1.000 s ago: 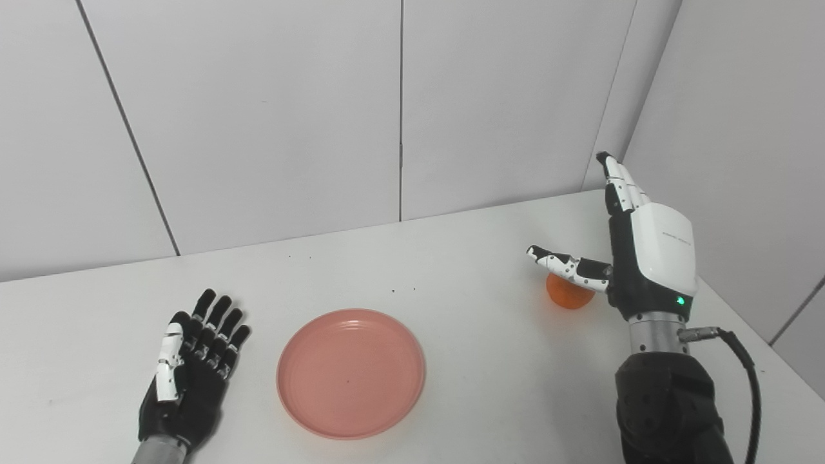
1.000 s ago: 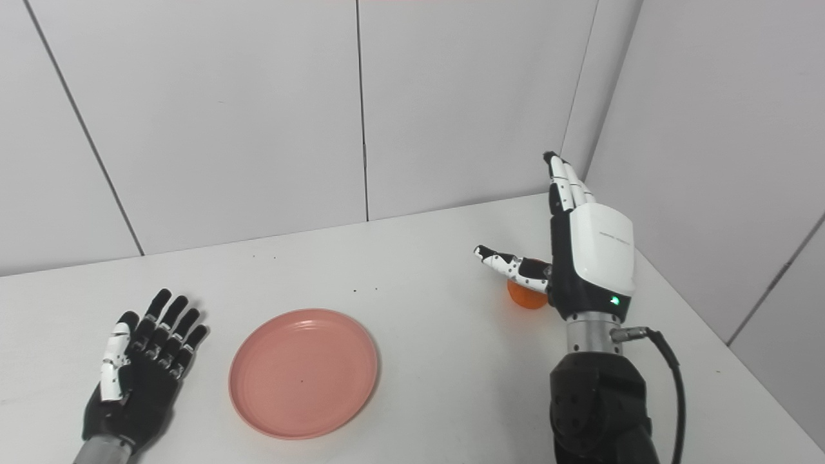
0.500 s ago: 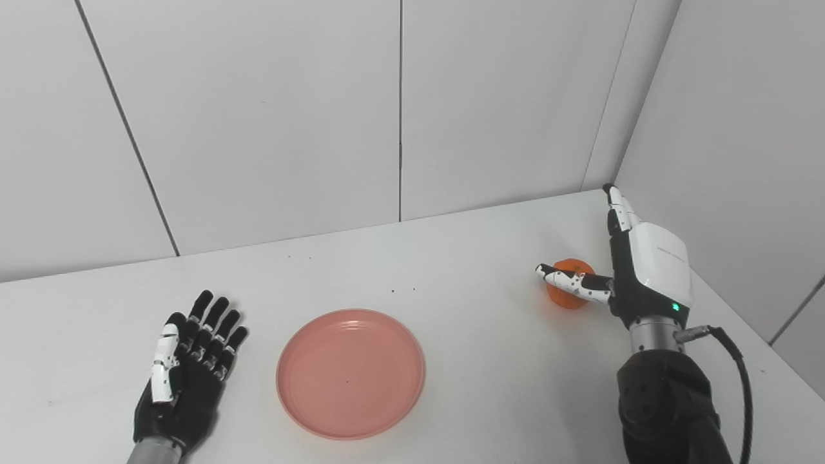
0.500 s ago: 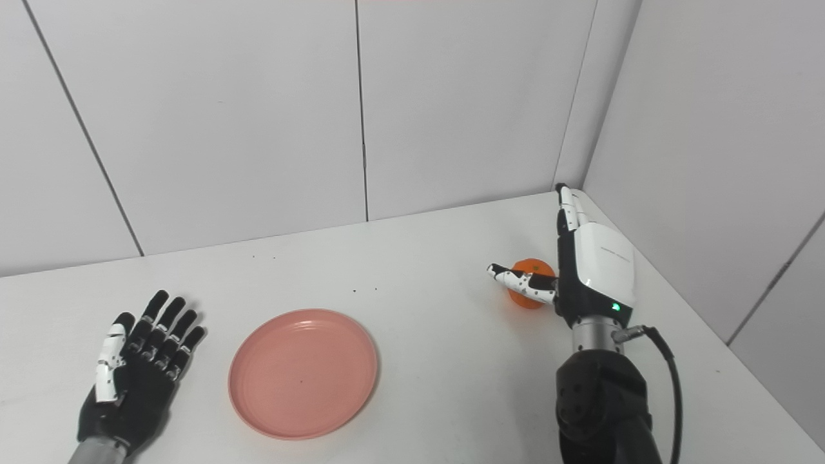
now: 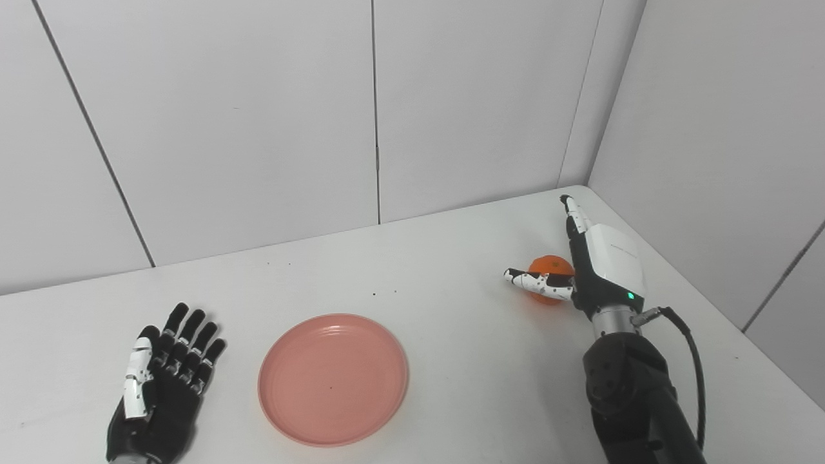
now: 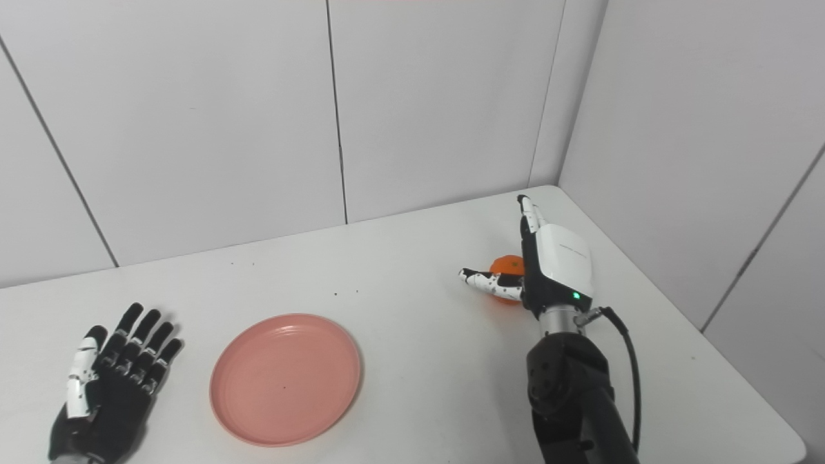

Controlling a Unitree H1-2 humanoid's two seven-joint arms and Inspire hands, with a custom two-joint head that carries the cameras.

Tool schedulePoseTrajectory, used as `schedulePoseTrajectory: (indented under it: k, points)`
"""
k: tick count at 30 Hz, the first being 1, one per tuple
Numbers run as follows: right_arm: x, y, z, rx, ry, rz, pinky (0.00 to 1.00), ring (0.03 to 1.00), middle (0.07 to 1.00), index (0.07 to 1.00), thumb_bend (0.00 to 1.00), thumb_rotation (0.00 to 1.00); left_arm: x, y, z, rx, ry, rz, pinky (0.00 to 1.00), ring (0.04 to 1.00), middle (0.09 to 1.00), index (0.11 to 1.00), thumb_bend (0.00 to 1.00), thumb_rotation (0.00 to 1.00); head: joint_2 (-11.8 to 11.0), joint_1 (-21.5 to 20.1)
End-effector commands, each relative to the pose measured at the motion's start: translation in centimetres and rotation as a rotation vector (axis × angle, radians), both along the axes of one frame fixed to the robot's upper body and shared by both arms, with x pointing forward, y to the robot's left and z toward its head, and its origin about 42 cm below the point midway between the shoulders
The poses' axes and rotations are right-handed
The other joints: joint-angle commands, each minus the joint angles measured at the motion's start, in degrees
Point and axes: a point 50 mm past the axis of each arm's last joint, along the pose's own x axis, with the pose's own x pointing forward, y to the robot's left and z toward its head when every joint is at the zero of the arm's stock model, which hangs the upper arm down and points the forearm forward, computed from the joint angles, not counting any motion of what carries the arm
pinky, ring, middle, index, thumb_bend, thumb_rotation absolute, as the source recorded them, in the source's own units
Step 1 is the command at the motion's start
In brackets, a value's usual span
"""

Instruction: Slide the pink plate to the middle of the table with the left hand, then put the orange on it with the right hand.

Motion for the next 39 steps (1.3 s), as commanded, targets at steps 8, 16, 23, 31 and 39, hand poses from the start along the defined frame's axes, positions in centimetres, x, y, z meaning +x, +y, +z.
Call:
schedulePoseTrajectory:
  k: [8,16,23,31,39]
  points:
    - [2.1,-1.4,1.3,-0.019,-0.004,-0.016,0.7,0.842,0.914,0.943,0.92,0.48,-0.7,0.5,-1.5,0.02,0.122,0.009,1.0,1.0,1.0,1.0,0.28,1.0,0.97,0.38]
    - [2.8,-2.1,0.7,-0.021,0.03,-0.023,0.69,0.835,0.911,0.934,0.93,0.47,-0.7,0.4,-1.3,0.014,0.113,0.002,1.0,1.0,1.0,1.0,0.28,1.0,1.4,0.65]
    - [3.1,-2.6,0.5,-0.012,0.051,-0.031,0.7,0.838,0.912,0.933,0.93,0.46,-0.8,0.3,-1.1,0.018,0.131,0.023,1.0,0.994,1.0,1.0,0.27,1.0,1.84,0.88]
    - [2.9,-3.0,0.5,0.016,0.076,-0.03,0.71,0.844,0.905,0.926,0.92,0.45,-0.7,0.4,-1.2,0.02,0.122,0.012,1.0,0.998,1.0,1.0,0.28,1.0,2.03,0.87]
    - [3.2,-3.2,0.1,0.04,0.099,-0.028,0.68,0.825,0.885,0.902,0.94,0.43,-0.7,0.5,-1.2,0.02,0.117,0.008,1.0,1.0,1.0,1.0,0.28,1.0,2.32,1.42]
